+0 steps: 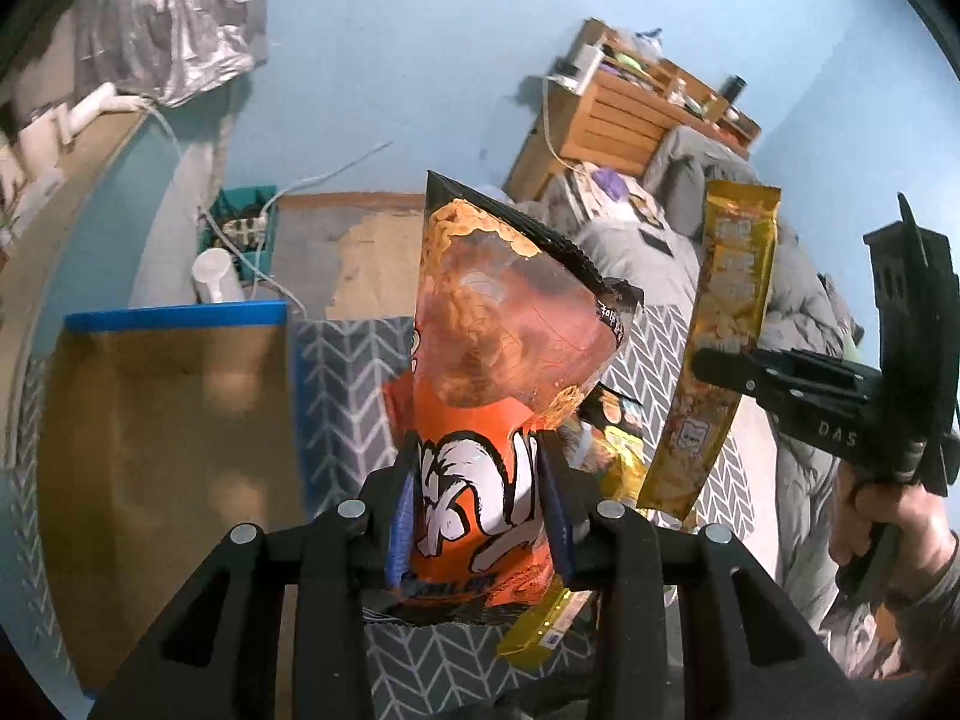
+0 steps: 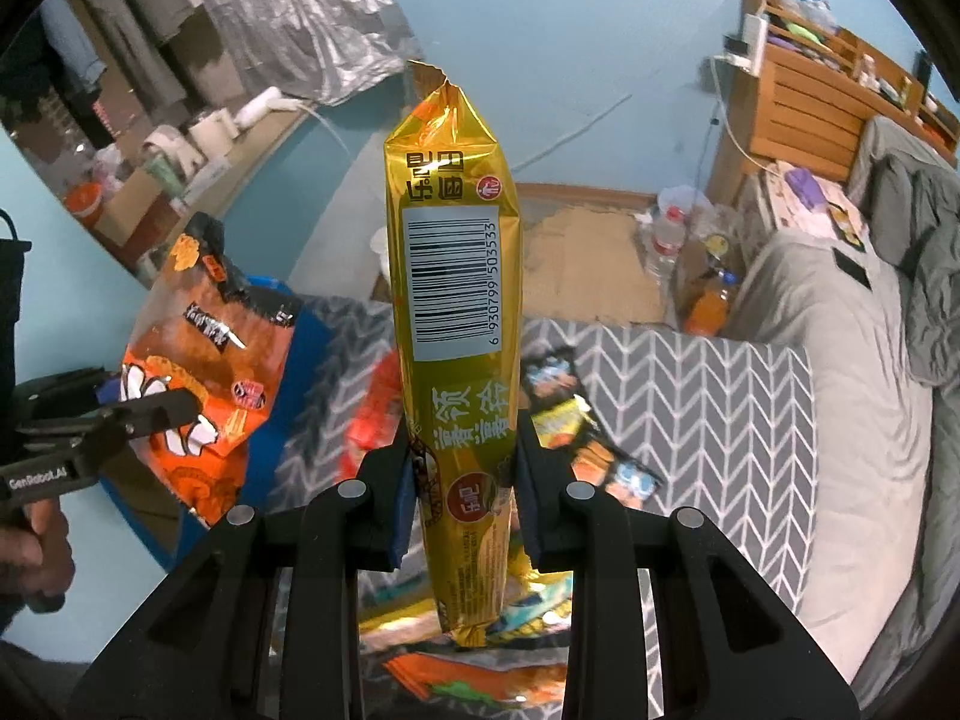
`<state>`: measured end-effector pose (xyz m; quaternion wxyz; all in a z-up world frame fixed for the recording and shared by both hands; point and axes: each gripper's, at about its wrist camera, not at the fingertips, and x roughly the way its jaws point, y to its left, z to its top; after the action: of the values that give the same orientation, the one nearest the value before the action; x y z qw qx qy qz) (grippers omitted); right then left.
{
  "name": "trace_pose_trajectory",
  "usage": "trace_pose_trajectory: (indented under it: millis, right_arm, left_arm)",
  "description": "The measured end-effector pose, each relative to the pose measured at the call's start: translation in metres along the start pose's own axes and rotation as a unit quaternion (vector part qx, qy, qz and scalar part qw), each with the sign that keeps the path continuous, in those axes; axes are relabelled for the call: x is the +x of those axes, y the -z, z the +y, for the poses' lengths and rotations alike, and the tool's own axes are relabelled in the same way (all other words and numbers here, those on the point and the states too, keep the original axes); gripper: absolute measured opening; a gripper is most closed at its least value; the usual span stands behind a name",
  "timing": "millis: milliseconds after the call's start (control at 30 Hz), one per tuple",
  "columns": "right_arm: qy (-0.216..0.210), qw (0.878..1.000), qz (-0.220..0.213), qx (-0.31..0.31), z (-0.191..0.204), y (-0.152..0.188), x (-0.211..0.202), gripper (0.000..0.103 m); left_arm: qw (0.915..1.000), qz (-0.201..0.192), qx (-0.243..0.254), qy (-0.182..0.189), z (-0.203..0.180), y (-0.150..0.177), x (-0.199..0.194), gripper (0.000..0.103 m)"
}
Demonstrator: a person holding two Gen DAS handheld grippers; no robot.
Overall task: Organize snacks
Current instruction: 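Carry both held snacks into the cardboard box and open both grippers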
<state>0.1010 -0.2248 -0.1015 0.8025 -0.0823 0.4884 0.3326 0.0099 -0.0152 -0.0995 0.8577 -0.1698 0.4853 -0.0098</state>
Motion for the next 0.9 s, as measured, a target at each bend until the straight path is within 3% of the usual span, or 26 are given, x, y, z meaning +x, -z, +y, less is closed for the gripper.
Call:
trace_pose_trajectory:
  millis: [900]
  right_arm:
    - [-0.119, 0.988, 0.015, -0.102, 0.167, -0.06, 0.053, 0.027]
  left_arm:
    - [0.9891, -0.064, -0.116, -0.064, 0.125, 0.02, -0.087, 0.036]
